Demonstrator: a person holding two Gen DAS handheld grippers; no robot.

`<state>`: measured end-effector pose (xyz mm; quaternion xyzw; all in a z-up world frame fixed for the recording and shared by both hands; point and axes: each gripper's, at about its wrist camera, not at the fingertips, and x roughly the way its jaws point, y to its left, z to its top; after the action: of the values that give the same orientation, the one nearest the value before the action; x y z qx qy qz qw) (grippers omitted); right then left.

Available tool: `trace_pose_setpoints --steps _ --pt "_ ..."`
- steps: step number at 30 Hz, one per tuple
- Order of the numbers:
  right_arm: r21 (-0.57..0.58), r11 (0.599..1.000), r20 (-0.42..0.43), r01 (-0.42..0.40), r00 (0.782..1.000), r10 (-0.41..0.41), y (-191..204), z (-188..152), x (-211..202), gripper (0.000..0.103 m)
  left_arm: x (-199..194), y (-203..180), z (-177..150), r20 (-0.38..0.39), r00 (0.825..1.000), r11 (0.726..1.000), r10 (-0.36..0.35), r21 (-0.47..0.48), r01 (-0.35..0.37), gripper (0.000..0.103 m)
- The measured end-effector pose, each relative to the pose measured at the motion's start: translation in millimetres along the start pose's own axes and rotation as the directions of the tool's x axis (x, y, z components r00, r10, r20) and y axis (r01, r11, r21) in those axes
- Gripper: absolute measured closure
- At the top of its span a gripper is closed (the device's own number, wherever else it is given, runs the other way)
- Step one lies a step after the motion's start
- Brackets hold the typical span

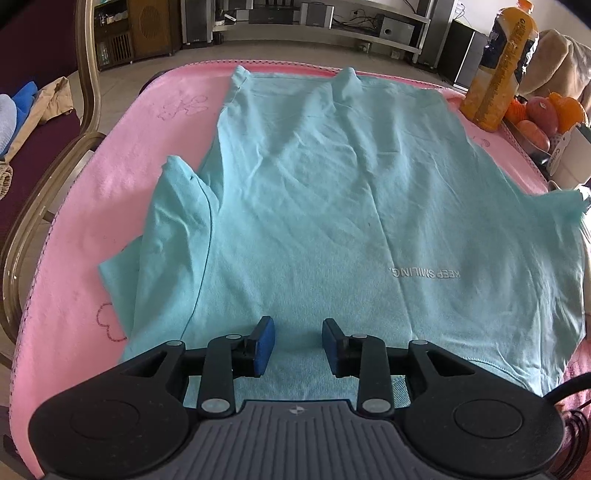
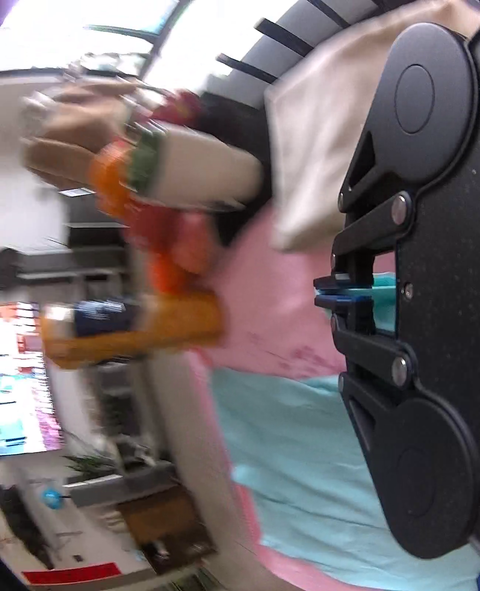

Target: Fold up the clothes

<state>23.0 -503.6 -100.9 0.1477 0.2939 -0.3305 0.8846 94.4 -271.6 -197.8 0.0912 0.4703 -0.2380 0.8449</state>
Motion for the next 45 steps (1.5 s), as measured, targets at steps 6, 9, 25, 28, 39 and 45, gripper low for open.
trace_pose_setpoints --steps 6,9,25,28,39,45 --pt "-0.152 0.988 0.006 -0.01 1.0 0.011 23 -3 7 0.102 -1 -2 -2 0.003 1.0 1.0 0.012 0.018 -0.012 0.069" --pt "-0.006 0.994 -0.142 -0.108 0.984 0.106 3 0 26 0.096 -1 -2 -2 0.003 1.0 1.0 0.014 0.019 -0.014 0.068" --pt "0.014 0.993 -0.394 -0.116 0.912 0.112 -22 -32 68 0.083 -5 -1 -11 -0.022 0.997 0.997 -0.081 -0.005 0.081 0.069" --pt "-0.12 0.987 -0.364 -0.109 0.929 0.059 -3 -39 60 0.088 -4 -2 -11 -0.018 0.997 0.997 -0.076 0.004 0.076 0.068" --pt "-0.069 0.997 -0.104 -0.046 0.994 0.039 -9 4 -22 0.1 -4 -2 -10 -0.031 0.997 0.997 -0.07 0.02 0.071 0.068" --pt "-0.21 0.975 -0.126 0.071 0.987 -0.099 7 20 -23 0.1 -5 -6 -12 -0.036 0.998 0.997 -0.058 0.05 0.059 0.067"
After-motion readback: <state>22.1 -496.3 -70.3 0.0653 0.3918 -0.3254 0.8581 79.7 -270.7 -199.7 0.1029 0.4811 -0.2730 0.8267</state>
